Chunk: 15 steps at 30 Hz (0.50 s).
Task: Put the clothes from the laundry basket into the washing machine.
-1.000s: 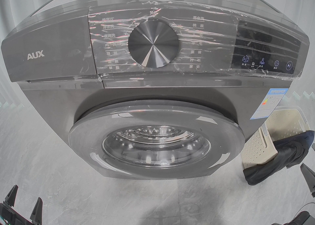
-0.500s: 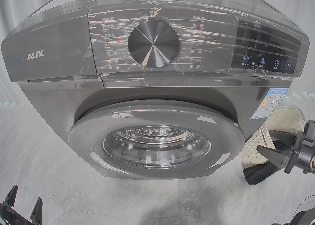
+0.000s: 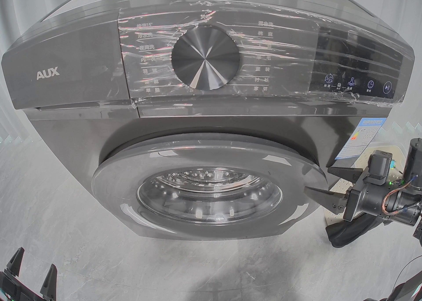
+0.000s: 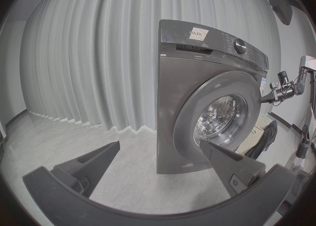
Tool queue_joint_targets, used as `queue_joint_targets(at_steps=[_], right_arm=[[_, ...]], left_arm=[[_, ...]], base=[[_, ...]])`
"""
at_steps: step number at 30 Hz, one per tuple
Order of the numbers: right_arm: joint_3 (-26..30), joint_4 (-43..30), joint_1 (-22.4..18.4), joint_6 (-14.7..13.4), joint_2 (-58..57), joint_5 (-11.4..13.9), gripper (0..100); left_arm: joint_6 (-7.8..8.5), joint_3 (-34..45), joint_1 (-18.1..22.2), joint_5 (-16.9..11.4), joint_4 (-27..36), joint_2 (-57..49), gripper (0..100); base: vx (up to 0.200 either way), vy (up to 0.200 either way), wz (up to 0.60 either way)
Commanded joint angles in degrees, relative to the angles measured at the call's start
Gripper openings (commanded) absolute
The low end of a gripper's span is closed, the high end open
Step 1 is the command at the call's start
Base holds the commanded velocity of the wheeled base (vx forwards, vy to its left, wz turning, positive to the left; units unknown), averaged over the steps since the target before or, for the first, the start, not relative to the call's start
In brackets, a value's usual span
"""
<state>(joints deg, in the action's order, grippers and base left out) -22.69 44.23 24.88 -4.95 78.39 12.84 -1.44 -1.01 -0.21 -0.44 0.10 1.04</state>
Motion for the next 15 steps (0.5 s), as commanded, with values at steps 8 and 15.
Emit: queue_joint_targets(at_steps=[8,15], right_arm=[[1.0,4.2,1.9,0.3,6.1,-0.4,100],[7.2,3.2,3.0,0.4,-1.6,-0.1,100]], left_arm=[[-0.06,0.8,0.0,0.0,0.0,-1.0,100],[-0.06,0.8,0.0,0.0,0.0,-1.0,100]], base=[[0.0,0.0,0.0],[0.0,0.0,0.0]])
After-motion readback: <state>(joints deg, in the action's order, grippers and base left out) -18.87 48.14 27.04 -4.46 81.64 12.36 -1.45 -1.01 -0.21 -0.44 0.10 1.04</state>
